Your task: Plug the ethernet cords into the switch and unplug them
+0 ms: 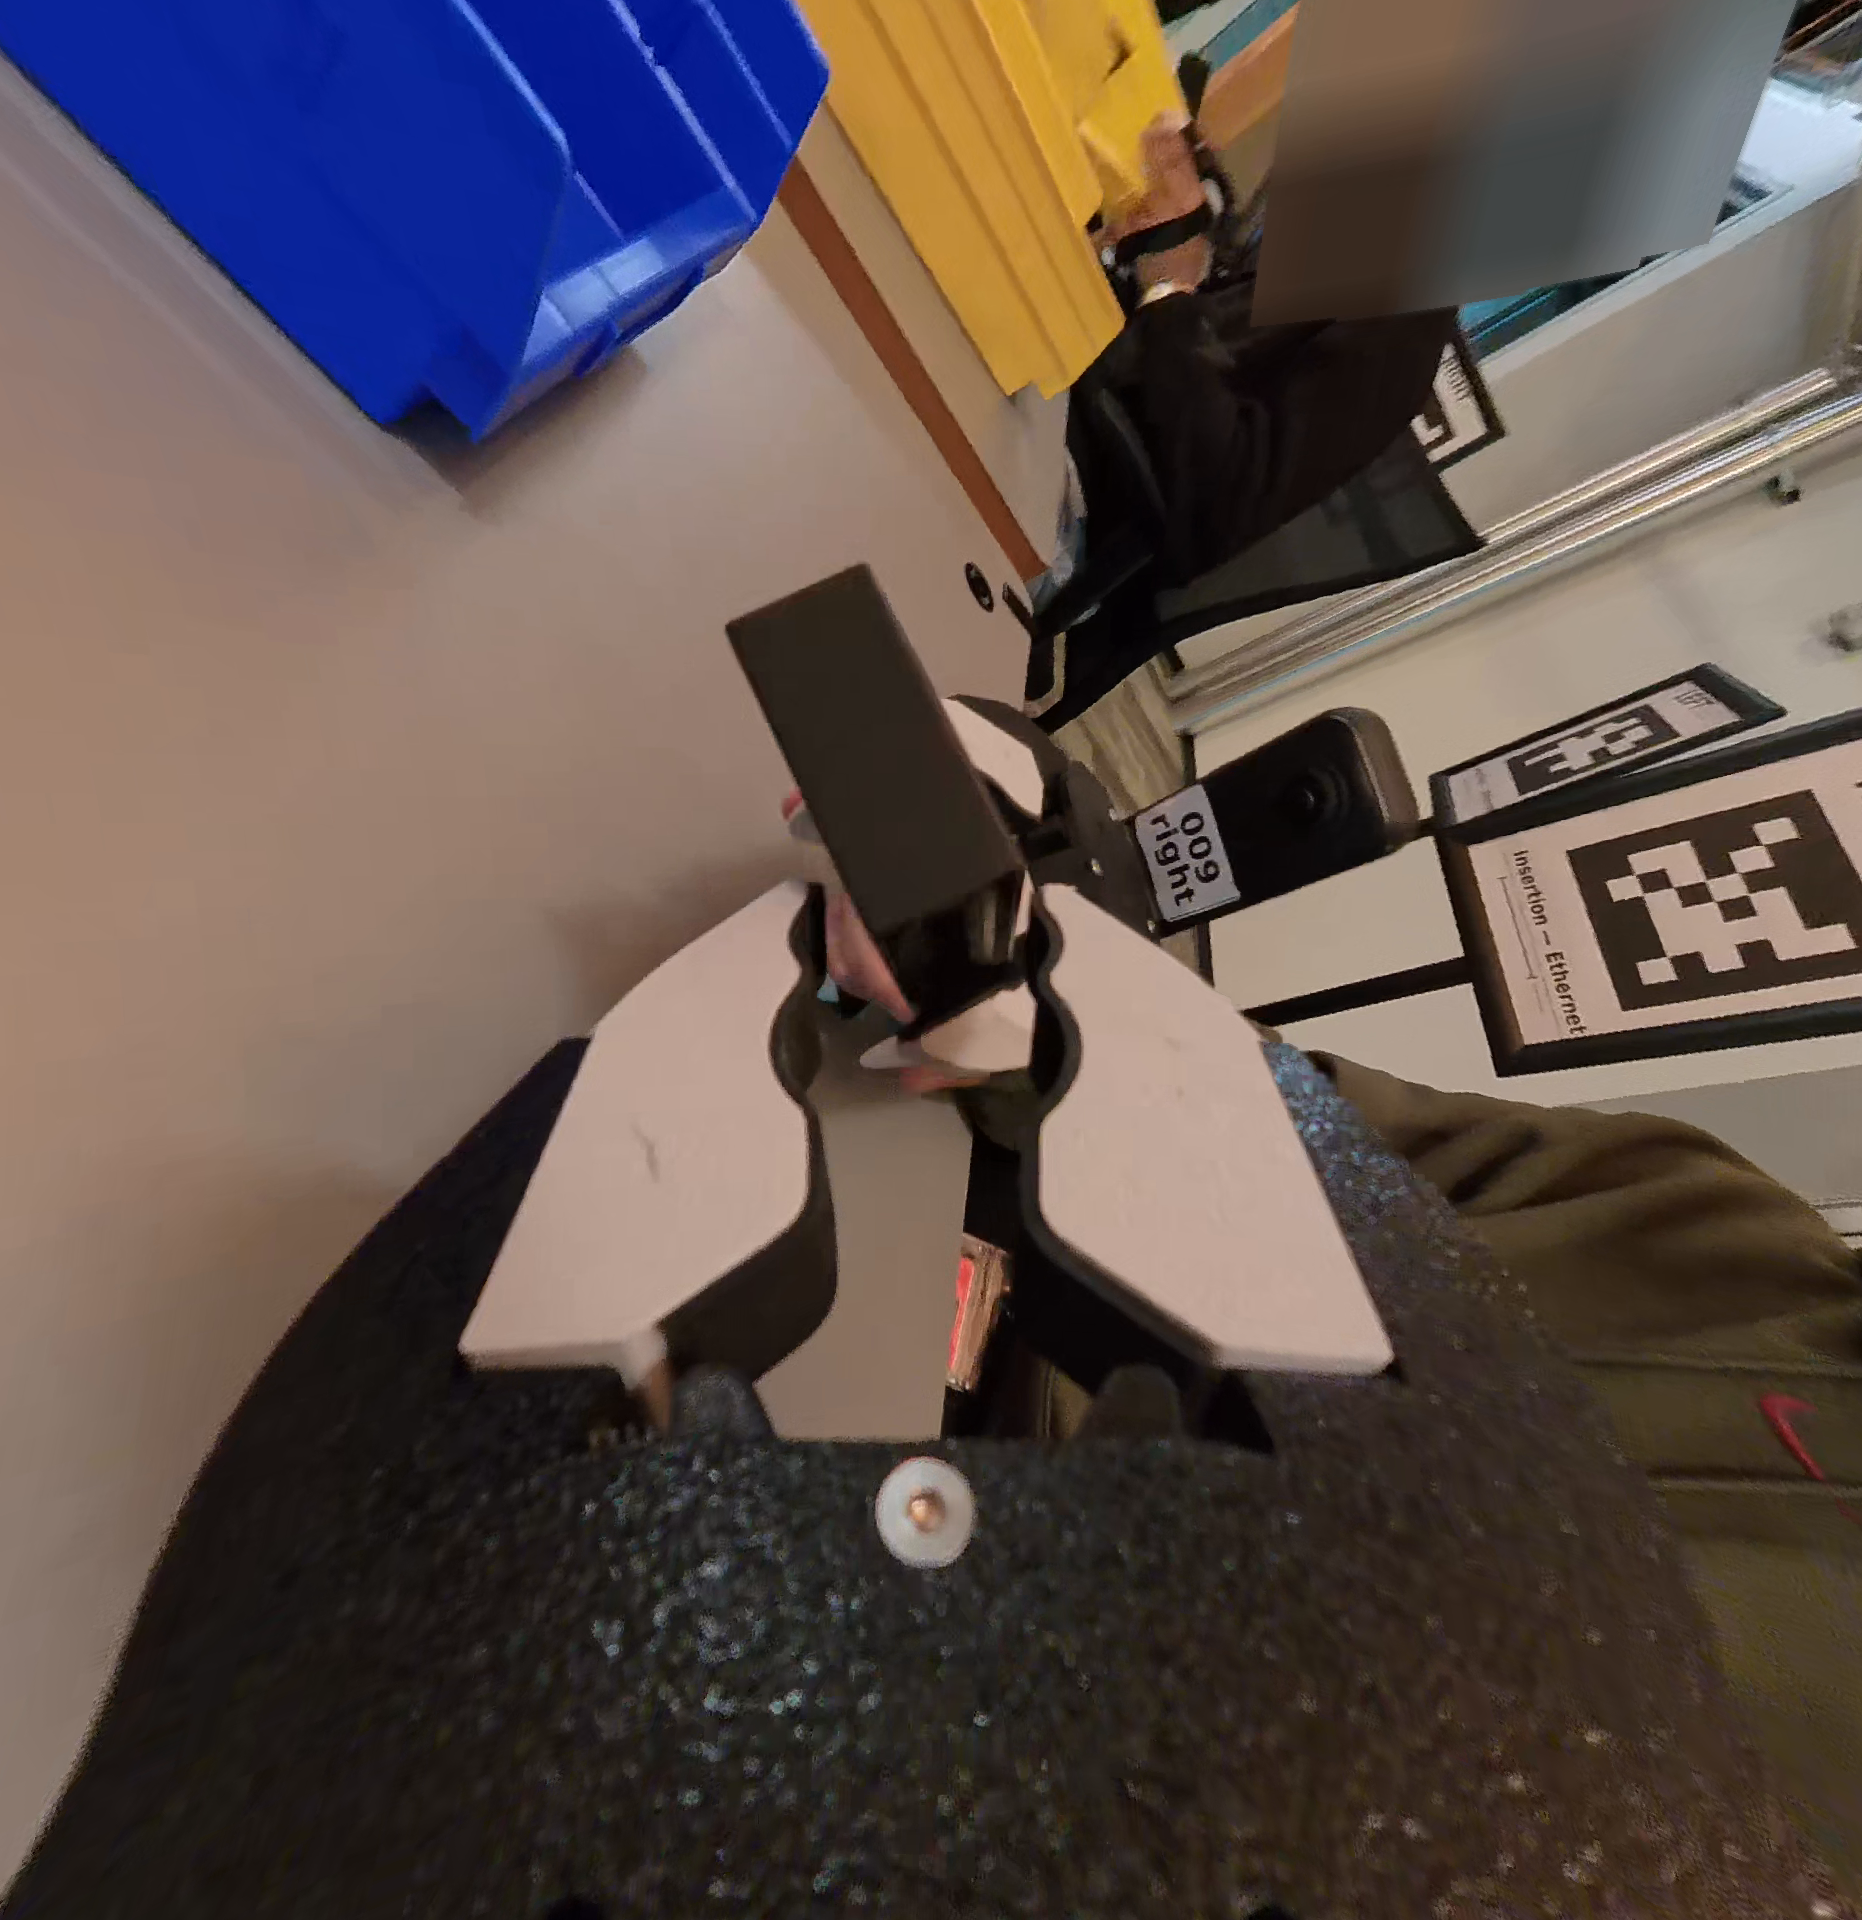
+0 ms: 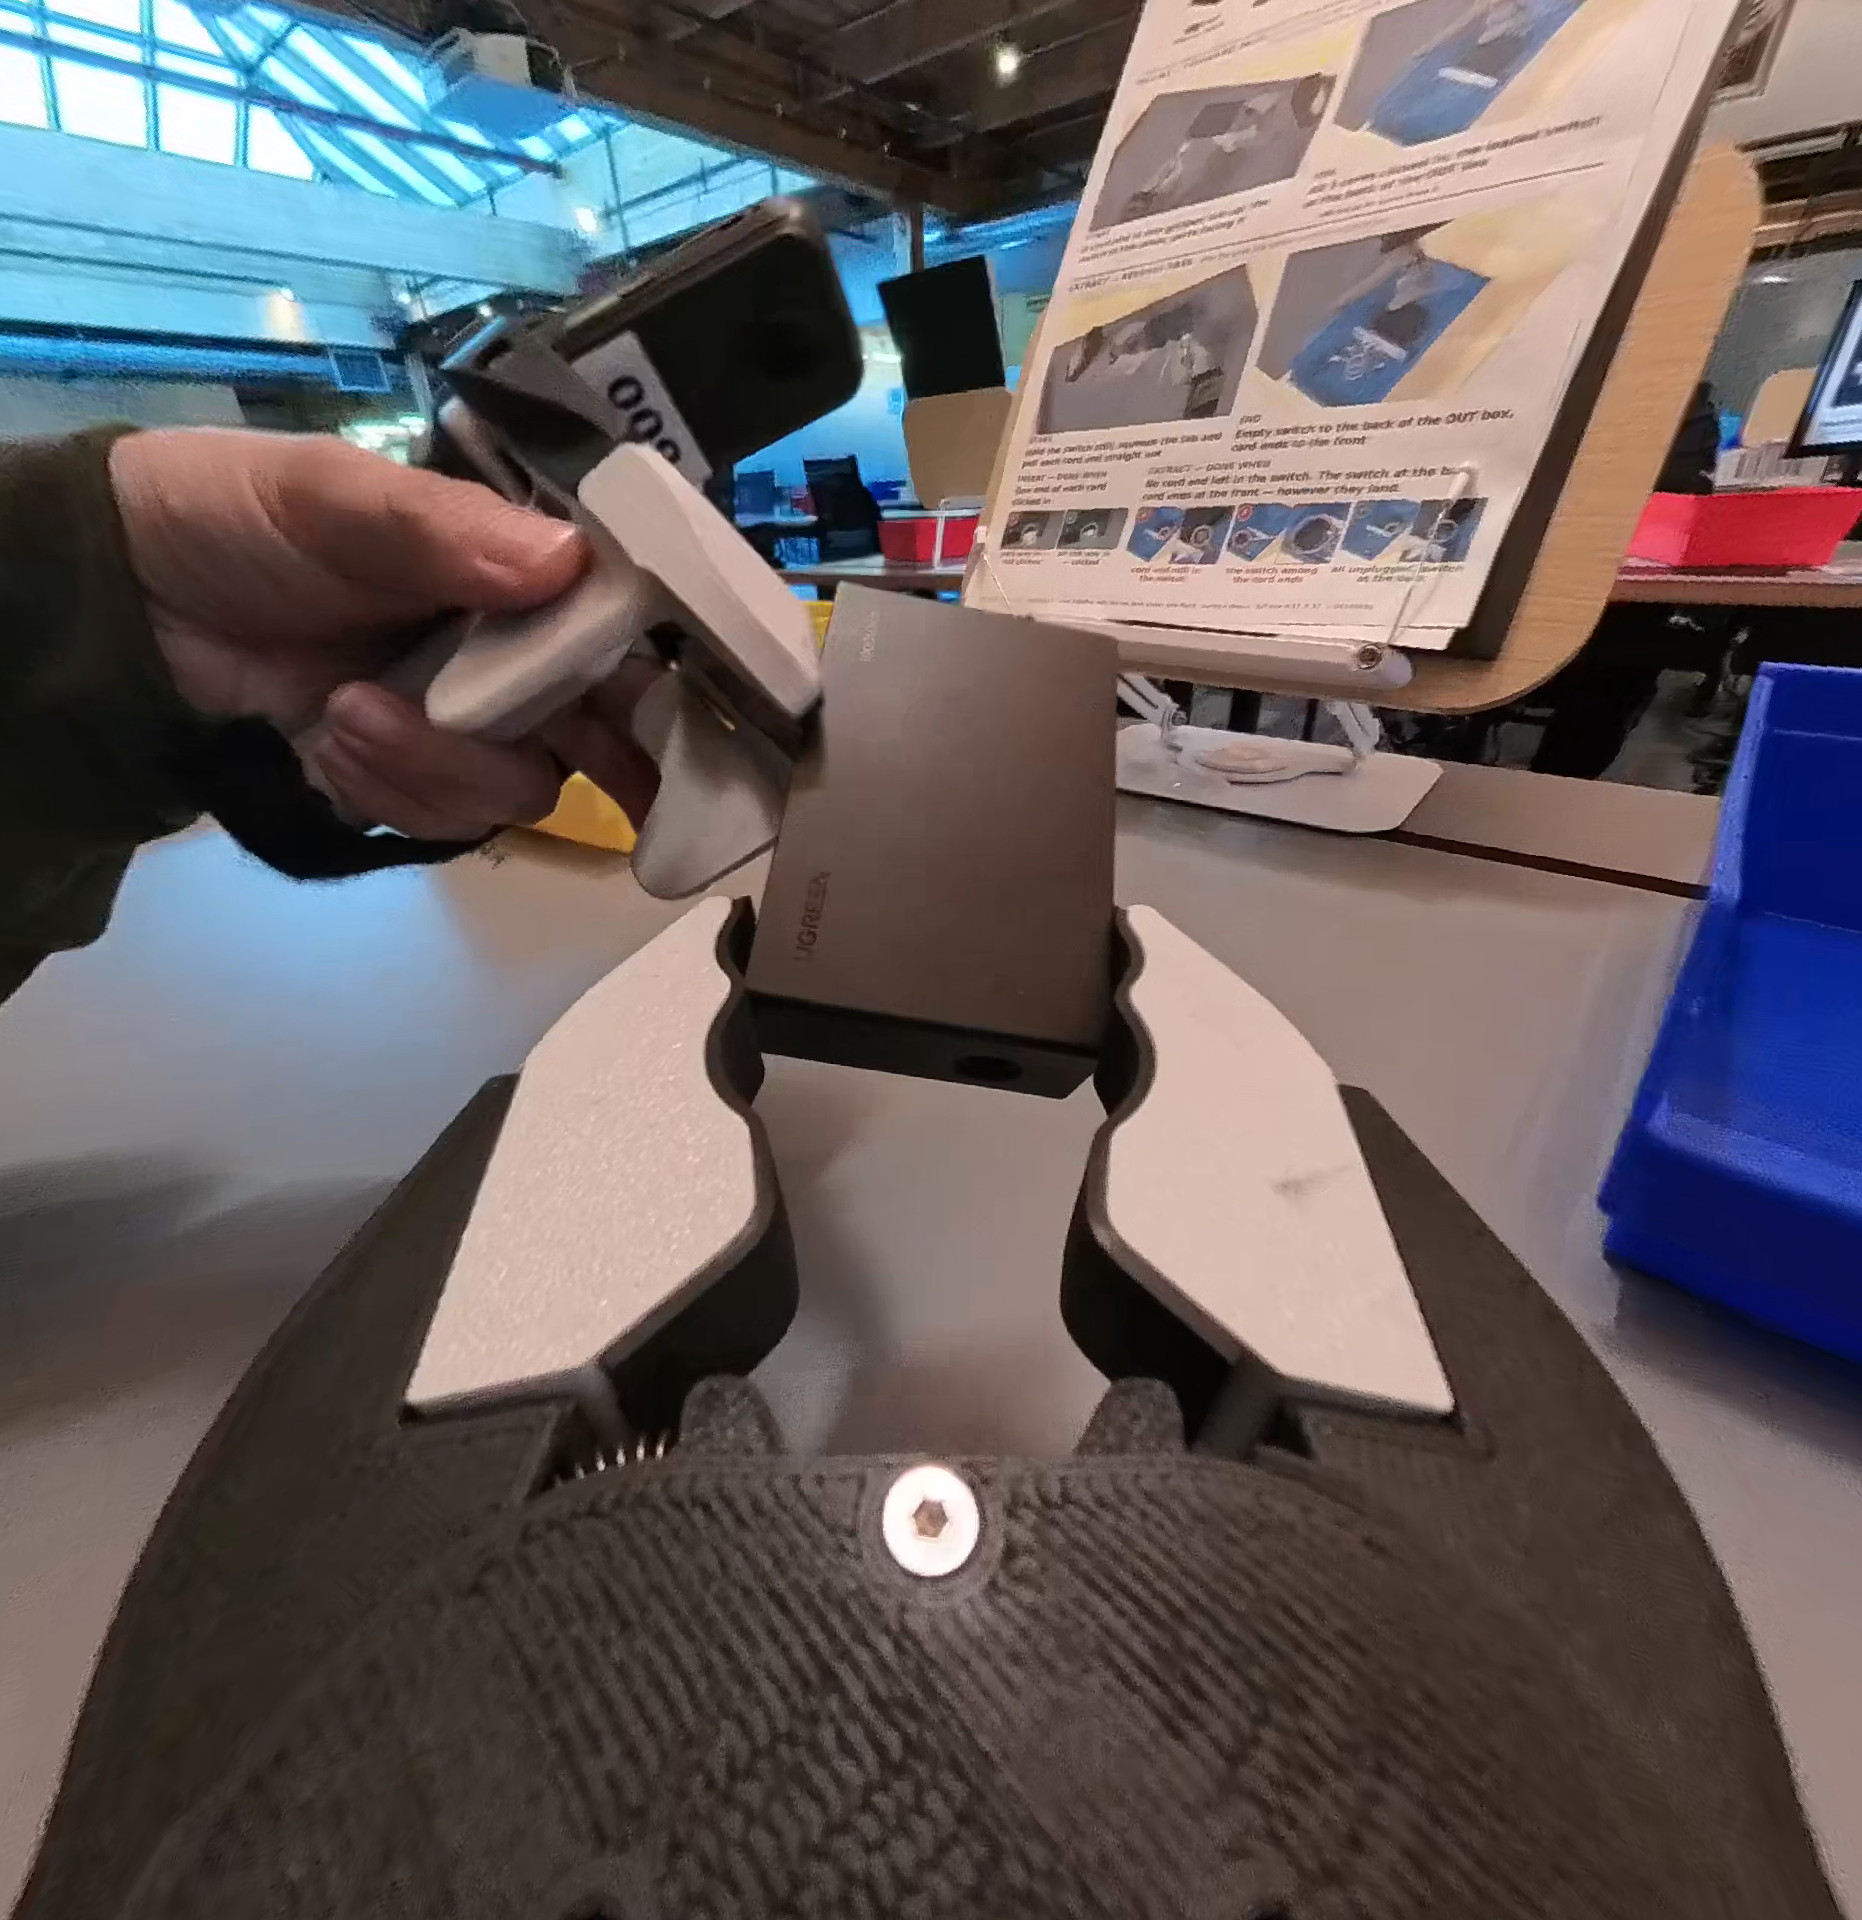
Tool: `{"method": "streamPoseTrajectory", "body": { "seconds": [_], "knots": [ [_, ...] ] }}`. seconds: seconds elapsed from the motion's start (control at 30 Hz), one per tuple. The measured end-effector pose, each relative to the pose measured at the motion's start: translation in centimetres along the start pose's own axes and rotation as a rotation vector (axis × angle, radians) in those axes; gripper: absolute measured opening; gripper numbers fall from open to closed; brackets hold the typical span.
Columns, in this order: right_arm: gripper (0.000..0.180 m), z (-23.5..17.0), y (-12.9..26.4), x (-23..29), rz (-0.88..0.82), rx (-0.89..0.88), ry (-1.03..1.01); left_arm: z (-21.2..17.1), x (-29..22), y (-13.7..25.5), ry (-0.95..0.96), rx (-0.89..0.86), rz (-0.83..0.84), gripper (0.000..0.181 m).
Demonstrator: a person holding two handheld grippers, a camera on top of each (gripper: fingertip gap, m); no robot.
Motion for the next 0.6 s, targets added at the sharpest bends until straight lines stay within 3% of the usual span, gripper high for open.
{"method": "streamPoseTrajectory", "body": {
  "seconds": [0.13, 0.23, 0.33, 0.5, 0.6],
  "knots": [
    [0.064, -0.2, 0.0, -0.4, -0.026, 0.051, 0.038, 0.3, 0.5, 1.2, -0.077, -0.088, 0.043, 0.049],
    [0.064, -0.4, 0.0, -0.7, -0.067, 0.102, 0.074, 0.4, 0.1, 3.0, -0.192, -0.172, 0.093, 0.049],
    [0.064, -0.5, 0.0, -0.8, -0.095, 0.126, 0.103, 0.1, -0.4, 6.4, -0.395, -0.294, 0.247, 0.045],
    [0.064, -0.3, 0.4, -2.0, -0.118, 0.128, 0.046, 0.7, -0.6, 17.2, -0.755, -0.438, 0.663, 0.033],
    [0.064, -0.2, 0.5, -2.7, -0.127, 0.127, 0.02, 1.4, 1.0, 25.2, -0.787, -0.364, 0.997, 0.035]
  ]
}}
Point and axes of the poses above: each gripper's, where its closed fingertips meet, y back along the fingers, z out of its top, x = y × z across the jaws, the point moved 8 cm from there along y, back along the fingers, and after that the axes turned 14 degrees about -x, right-handed, at the moved point
